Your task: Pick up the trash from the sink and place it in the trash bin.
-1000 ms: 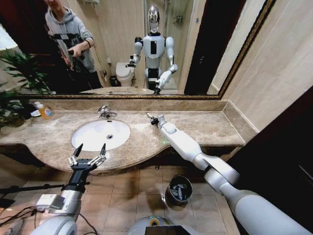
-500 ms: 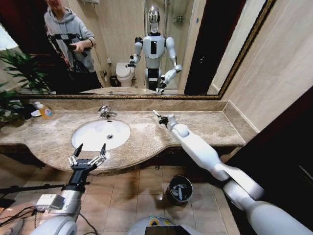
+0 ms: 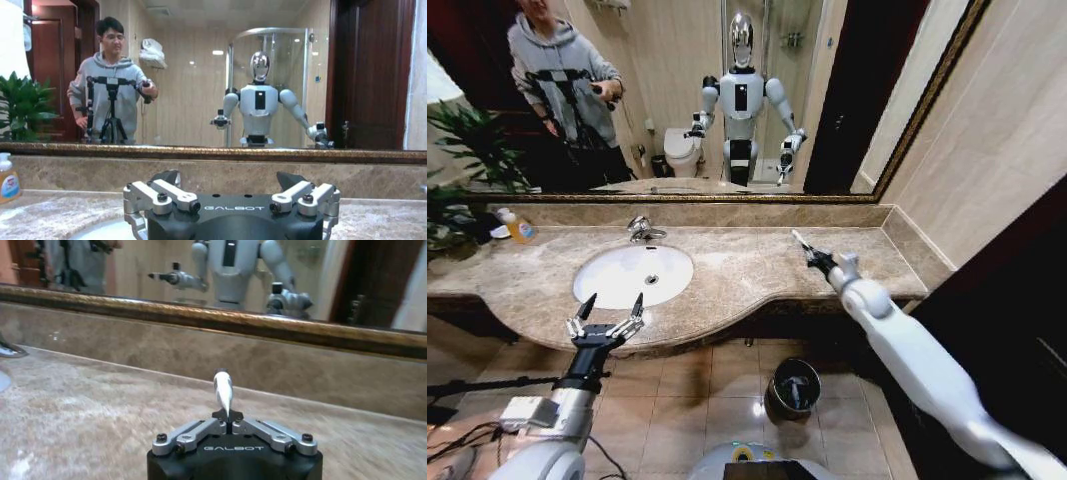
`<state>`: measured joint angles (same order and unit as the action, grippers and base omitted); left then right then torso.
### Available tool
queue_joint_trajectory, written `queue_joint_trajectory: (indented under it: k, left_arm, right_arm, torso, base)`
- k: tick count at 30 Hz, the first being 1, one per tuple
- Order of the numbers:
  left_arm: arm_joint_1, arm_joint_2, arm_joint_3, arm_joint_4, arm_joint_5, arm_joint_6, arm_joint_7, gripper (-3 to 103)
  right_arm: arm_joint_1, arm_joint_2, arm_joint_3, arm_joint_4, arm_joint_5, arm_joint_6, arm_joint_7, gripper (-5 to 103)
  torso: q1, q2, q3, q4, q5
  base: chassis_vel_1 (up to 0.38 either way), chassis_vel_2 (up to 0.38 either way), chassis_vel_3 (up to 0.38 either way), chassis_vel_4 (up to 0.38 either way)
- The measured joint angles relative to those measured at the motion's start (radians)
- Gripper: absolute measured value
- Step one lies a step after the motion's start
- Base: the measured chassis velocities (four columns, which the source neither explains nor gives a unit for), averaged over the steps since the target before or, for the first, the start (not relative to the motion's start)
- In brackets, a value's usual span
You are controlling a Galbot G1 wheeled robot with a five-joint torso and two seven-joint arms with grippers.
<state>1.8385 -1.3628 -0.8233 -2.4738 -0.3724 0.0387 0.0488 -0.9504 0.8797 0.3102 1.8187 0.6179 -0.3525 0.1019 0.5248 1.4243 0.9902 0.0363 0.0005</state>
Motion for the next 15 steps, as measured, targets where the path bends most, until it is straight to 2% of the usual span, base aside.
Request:
queue_joint_trajectory:
  k: [2, 4, 5, 8, 12, 15]
  left_arm:
    - [0.0, 0.0, 0.0, 0.0, 0.0, 0.0, 0.001, 100]
    - [0.0, 0.0, 0.0, 0.0, 0.0, 0.0, 0.0, 100]
    - [0.0, 0.0, 0.0, 0.0, 0.0, 0.0, 0.0, 100]
    - [0.0, 0.0, 0.0, 0.0, 0.0, 0.0, 0.0, 100]
    - [0.0, 0.0, 0.0, 0.0, 0.0, 0.0, 0.0, 100]
    - [0.0, 0.0, 0.0, 0.0, 0.0, 0.0, 0.0, 100]
  right_arm:
    - [-0.019, 0.0, 0.018, 0.015, 0.001, -0.002, 0.005, 0]
    - [-0.106, 0.02, 0.108, 0.09, 0.004, -0.009, 0.026, 0]
    - [-0.106, 0.02, 0.108, 0.09, 0.004, -0.009, 0.026, 0]
    - [-0.273, 0.06, 0.231, 0.192, -0.008, -0.004, 0.029, 0]
    - [-0.36, 0.082, 0.288, 0.241, -0.018, 0.006, 0.024, 0]
    - [-0.481, 0.16, 0.372, 0.337, -0.031, 0.03, 0.015, 0]
  torso:
    - [0.0, 0.0, 0.0, 0.0003, 0.0002]
    - [0.0, 0.0, 0.0, 0.0007, -0.0004]
    - [0.0, 0.0, 0.0, 0.0007, -0.0004]
    - [0.0, 0.0, 0.0, 0.0005, -0.0004]
    - [0.0, 0.0, 0.0, 0.0004, -0.0004]
    - [0.0, 0.0, 0.0, 0.0001, -0.0008]
  base:
    - [0.0, 0.0, 0.0, 0.0]
    - [0.0, 0.0, 0.0, 0.0]
    - [0.0, 0.0, 0.0, 0.0]
    - [0.0, 0.0, 0.0, 0.0]
    - [0.0, 0.0, 0.0, 0.0]
    - [0.0, 0.0, 0.0, 0.0]
